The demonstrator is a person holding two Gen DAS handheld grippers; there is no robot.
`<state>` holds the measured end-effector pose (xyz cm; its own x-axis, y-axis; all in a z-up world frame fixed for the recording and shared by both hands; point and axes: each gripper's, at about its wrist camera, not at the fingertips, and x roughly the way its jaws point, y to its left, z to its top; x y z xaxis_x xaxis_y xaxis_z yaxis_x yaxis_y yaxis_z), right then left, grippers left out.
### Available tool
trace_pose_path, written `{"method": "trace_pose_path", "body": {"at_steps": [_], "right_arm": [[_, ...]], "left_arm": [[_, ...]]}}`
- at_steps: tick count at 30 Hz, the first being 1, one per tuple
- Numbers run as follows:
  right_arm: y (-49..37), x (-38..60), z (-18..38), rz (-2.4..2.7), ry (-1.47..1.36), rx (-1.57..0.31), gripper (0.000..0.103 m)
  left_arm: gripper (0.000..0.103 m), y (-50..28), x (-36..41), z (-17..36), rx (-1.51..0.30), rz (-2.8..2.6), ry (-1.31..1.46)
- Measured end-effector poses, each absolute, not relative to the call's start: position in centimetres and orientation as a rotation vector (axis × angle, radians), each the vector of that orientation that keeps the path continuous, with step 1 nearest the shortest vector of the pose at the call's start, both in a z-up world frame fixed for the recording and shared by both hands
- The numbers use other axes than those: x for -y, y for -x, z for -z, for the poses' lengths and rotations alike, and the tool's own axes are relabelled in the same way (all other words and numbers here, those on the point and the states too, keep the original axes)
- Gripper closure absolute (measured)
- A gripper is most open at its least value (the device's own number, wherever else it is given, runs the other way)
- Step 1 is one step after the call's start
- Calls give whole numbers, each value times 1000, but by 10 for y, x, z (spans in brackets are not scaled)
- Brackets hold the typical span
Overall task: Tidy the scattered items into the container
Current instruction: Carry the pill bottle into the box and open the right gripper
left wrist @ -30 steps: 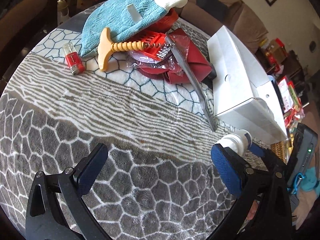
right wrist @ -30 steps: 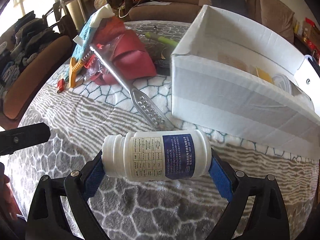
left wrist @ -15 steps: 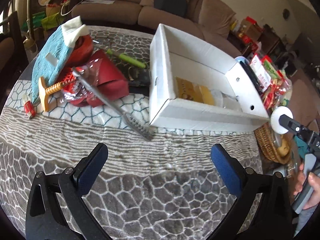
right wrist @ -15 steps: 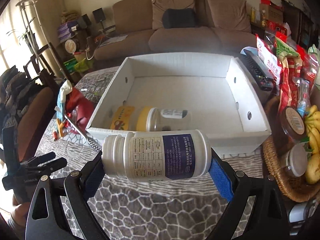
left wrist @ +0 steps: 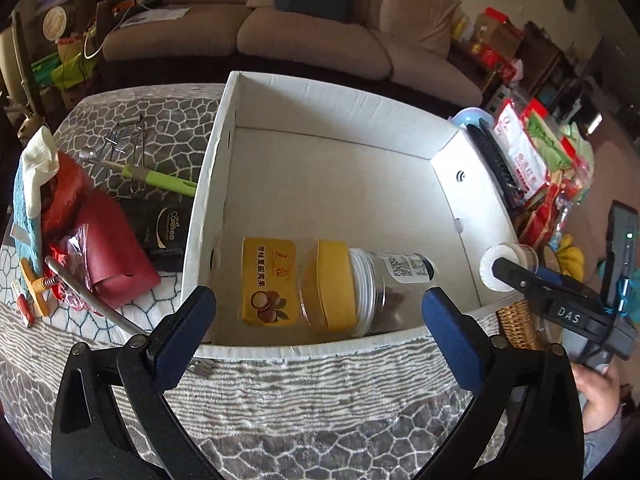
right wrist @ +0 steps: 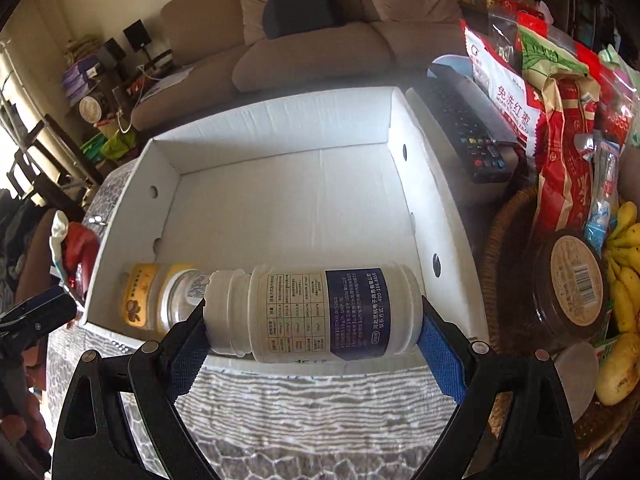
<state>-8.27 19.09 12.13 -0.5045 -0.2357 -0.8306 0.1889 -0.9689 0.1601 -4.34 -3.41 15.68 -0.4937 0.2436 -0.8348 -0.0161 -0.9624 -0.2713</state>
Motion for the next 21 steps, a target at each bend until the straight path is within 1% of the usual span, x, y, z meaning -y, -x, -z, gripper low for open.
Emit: {"method": "trace_pose_path", "body": {"at_steps": [6, 11, 14, 21], "right_arm": [[117, -179, -86, 2490, -1556, -31, 8], [130, -171, -59, 2441, -1705, -131, 8], [131, -163, -50, 2447, -1730, -251, 8], [130, -163, -44, 2377, -1786, -177, 7]], "left_arm": [[0, 55, 18, -129, 275, -2548, 1546], [0, 65, 3, -127, 247, -2545, 1547], [0, 68, -6, -127, 234, -2539, 1543], [0, 67, -8, -128, 226, -2536, 1545]]}}
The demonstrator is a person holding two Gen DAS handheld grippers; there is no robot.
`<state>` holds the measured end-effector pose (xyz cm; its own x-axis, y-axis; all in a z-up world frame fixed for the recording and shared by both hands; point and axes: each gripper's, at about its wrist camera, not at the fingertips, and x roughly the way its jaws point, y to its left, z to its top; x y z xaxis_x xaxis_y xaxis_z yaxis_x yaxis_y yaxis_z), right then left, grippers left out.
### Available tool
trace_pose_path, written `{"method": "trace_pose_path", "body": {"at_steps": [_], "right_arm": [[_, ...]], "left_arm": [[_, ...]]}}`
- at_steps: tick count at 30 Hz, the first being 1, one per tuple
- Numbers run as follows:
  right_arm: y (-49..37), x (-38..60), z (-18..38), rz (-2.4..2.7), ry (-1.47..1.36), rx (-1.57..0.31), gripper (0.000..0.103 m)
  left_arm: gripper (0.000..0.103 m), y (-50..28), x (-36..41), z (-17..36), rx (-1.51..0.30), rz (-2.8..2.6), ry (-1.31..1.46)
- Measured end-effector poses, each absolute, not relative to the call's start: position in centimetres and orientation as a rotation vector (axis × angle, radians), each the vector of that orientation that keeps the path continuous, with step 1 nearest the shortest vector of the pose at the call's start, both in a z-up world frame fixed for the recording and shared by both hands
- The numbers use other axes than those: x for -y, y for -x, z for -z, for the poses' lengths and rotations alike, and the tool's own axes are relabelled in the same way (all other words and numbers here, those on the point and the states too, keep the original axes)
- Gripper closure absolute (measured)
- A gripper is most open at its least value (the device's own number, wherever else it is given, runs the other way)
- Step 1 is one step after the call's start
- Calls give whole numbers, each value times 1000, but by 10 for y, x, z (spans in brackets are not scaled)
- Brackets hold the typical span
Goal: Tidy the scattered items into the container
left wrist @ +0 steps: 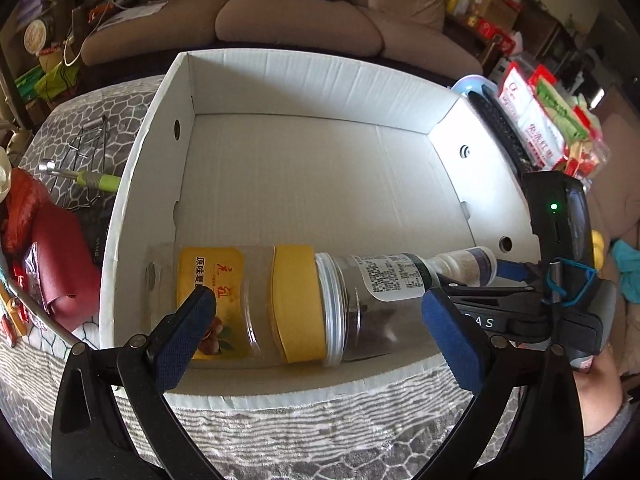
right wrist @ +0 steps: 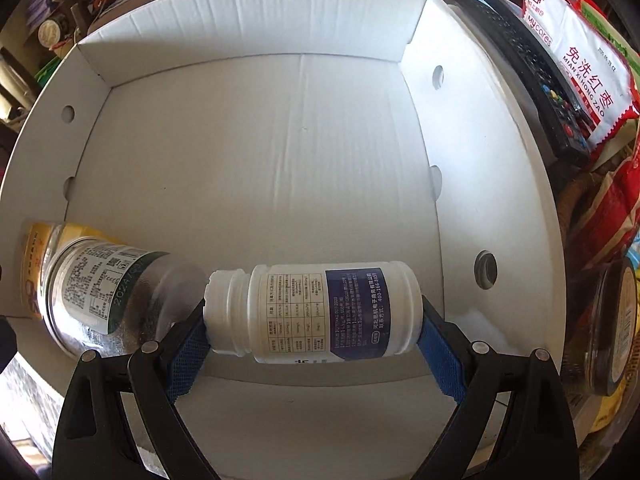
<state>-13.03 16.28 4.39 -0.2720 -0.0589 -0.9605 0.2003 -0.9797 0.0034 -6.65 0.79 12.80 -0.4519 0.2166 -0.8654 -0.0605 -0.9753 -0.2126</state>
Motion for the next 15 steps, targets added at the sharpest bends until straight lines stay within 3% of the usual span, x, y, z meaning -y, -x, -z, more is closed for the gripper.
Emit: {"method": "trace_pose_path", "body": {"at_steps": [5, 15], "right_arm": [[126, -173, -42, 2327, -1827, -115, 6], [88, -201, -95, 2429, -1610, 87, 6]], "left_arm": [[0, 65, -5, -125, 217, -2541, 1565], [0, 48, -15, -136, 167, -2557, 1541]]}}
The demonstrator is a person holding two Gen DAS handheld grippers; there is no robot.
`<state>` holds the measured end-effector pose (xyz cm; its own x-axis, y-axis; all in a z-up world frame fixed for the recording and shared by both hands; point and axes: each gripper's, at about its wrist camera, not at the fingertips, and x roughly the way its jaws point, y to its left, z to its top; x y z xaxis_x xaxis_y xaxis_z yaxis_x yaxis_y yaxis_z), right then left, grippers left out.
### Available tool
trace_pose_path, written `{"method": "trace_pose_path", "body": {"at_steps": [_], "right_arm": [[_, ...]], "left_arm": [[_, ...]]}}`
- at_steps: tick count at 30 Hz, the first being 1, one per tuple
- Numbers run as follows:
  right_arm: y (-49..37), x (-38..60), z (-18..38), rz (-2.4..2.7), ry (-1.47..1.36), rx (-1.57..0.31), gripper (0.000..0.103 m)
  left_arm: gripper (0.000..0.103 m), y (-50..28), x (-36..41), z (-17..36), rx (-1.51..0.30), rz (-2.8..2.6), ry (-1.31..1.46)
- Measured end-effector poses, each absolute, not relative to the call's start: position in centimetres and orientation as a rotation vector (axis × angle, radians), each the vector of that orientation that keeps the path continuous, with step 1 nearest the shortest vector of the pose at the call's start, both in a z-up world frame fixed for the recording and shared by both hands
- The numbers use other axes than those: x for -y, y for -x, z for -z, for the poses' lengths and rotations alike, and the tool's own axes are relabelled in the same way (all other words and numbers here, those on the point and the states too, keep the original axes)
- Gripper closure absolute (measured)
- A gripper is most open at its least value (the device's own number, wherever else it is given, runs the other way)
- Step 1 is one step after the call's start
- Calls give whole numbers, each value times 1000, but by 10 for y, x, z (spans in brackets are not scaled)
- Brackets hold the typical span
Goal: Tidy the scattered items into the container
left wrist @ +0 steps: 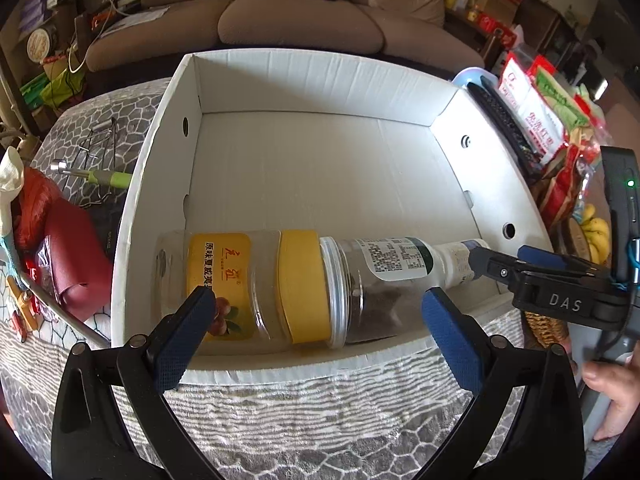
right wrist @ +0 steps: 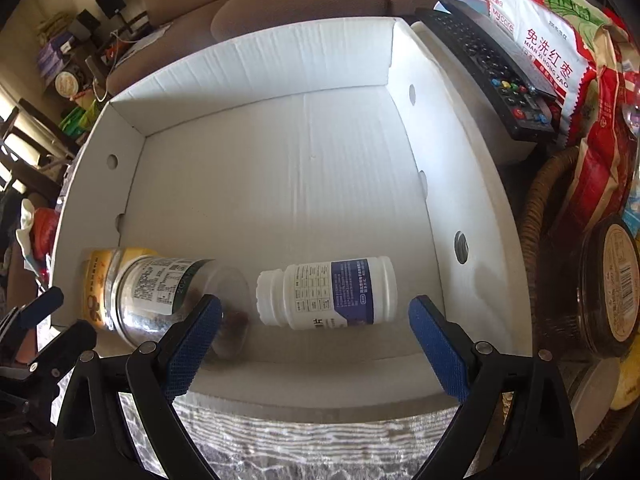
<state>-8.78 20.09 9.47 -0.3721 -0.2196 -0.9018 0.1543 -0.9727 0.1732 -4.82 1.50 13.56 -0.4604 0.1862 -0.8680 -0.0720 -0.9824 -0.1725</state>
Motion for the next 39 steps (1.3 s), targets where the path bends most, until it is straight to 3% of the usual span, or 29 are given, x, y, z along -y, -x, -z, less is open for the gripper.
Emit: {"method": "trace_pose_path", "body": {"at_steps": [16, 22, 30, 39], "right_arm": [[15, -210, -155, 2524, -1408, 88, 6], [-24, -192, -172, 2504, -1367, -38, 6], [-74, -136, -182, 2418, -1278, -79, 6], [-113, -17, -138, 2185, -1229, -145, 6]], "left_arm": [[0, -11, -20, -188, 120, -2580, 1461], [0, -43, 2, -206, 132, -2618, 1421], [0, -86, 87, -179, 215, -2688, 1465], [0, -114, 238, -114, 471, -2764, 1619]]}}
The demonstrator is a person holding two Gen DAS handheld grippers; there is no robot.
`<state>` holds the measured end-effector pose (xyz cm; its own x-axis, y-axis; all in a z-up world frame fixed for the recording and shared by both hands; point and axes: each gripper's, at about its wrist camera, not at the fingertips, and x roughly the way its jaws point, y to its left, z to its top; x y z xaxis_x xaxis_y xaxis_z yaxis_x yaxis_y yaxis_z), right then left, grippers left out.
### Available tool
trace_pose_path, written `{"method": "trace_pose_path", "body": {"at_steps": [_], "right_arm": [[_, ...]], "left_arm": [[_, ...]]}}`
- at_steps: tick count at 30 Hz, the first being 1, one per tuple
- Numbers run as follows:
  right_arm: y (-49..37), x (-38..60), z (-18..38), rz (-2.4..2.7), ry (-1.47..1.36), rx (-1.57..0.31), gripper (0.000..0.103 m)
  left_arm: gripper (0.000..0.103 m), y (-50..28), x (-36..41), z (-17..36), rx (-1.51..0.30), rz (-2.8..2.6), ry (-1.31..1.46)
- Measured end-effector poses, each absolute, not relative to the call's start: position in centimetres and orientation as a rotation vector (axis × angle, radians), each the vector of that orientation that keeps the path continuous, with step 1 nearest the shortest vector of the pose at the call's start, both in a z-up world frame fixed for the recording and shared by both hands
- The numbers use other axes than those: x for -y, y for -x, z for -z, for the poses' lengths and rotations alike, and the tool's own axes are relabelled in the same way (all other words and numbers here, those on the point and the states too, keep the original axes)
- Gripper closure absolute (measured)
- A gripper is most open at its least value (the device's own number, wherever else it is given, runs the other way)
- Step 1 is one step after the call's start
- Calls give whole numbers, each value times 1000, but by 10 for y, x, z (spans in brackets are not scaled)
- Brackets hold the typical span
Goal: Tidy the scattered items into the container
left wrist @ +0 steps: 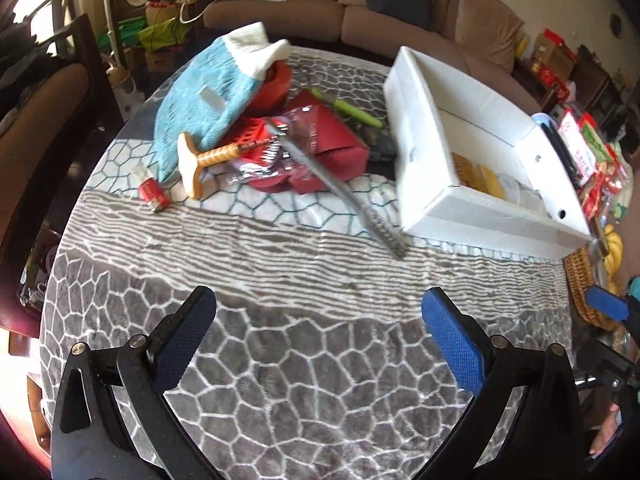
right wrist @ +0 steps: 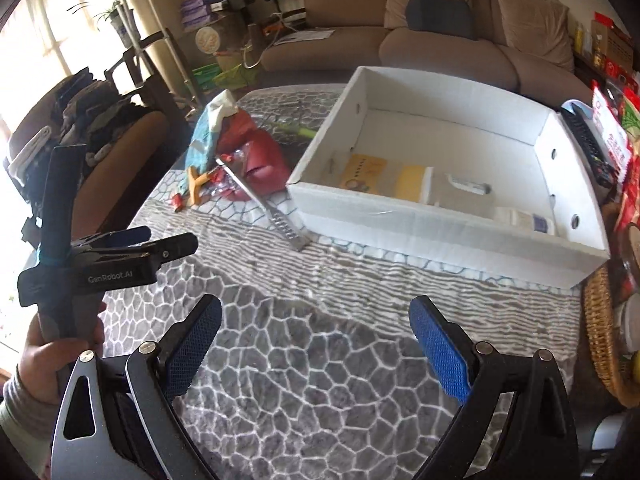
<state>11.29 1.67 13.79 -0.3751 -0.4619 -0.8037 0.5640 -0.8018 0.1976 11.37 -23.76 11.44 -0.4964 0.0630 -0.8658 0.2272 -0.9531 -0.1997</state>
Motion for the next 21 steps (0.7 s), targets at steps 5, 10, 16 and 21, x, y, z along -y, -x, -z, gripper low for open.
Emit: {"method": "trace_pose_path", "body": {"at_steps": [5, 10, 16, 21], "right_arm": [[-120, 51, -106, 2095, -1230, -164, 7], [-112, 113, -86, 2065, -1208, -209, 18], [-77, 176, -73, 2140, -1123, -487, 37], [-42, 203, -50, 2201, -1101, -725, 42]], "left_arm": [[0, -128, 311, -97, -624, 2517, -1438], [0, -128, 349, -86, -789, 2480, -1370], [0, -113, 358, -72, -948, 2486, -1377], [0, -106, 352, -65, -913, 2465, -1412]]}}
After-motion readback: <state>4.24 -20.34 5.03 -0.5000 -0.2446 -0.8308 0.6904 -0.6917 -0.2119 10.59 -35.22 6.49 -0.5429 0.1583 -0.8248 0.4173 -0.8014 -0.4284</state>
